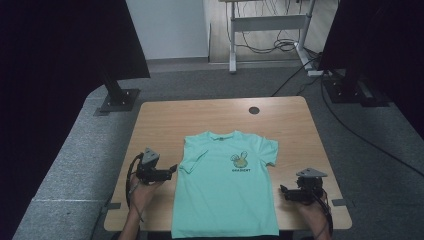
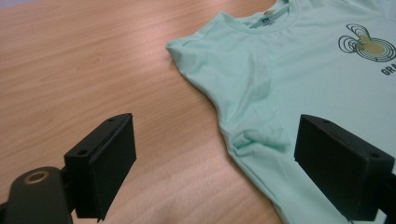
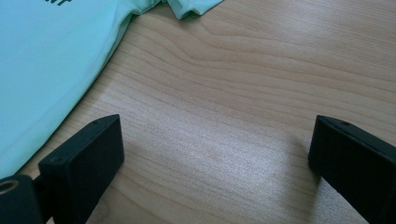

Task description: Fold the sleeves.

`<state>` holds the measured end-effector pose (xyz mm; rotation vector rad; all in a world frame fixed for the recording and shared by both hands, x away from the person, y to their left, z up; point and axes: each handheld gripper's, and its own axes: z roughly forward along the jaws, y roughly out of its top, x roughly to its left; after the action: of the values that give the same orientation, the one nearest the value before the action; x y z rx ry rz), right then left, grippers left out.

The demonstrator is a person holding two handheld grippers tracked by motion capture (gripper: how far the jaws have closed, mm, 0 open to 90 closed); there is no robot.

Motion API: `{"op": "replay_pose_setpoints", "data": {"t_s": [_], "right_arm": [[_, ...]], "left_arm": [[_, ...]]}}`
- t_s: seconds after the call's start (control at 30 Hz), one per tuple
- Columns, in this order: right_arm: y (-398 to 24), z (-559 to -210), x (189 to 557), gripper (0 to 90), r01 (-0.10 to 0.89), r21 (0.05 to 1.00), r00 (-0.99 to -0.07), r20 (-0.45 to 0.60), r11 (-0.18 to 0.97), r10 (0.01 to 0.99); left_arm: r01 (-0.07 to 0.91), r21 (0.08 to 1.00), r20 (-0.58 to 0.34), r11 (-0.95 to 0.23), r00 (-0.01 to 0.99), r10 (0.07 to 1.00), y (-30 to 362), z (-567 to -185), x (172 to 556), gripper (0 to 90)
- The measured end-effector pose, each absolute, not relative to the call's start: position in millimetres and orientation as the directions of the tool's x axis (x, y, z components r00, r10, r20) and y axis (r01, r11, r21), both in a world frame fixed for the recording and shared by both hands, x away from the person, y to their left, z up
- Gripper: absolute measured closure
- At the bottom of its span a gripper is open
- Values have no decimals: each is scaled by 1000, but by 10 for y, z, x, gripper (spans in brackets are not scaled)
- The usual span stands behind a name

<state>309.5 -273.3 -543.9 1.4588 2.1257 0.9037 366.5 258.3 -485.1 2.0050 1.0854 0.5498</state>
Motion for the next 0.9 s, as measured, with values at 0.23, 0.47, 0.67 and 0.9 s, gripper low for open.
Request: {"op": "replay_pose_setpoints", "data": {"t_s": [0.23, 0.47, 0.67, 0.9], "right_arm": [[-2732, -5439, 3096, 24, 665, 705, -372, 28, 246, 928], [-2731, -5439, 3096, 22, 665, 705, -374, 28, 247, 927], [-2731, -5439, 3096, 19, 665, 704, -375, 29, 247, 926], [-2730, -5439, 3096, 18, 666, 704, -377, 30, 249, 926]], "left_arm": [[515, 792, 10, -329, 527, 850, 2716, -4898, 3489, 118], [533, 788, -3, -310, 507, 862, 2827, -4998, 3309, 115], [572, 755, -6, -319, 493, 870, 2896, -5142, 3202, 110], [610, 716, 7, -340, 480, 877, 2933, -5264, 3156, 107]]}}
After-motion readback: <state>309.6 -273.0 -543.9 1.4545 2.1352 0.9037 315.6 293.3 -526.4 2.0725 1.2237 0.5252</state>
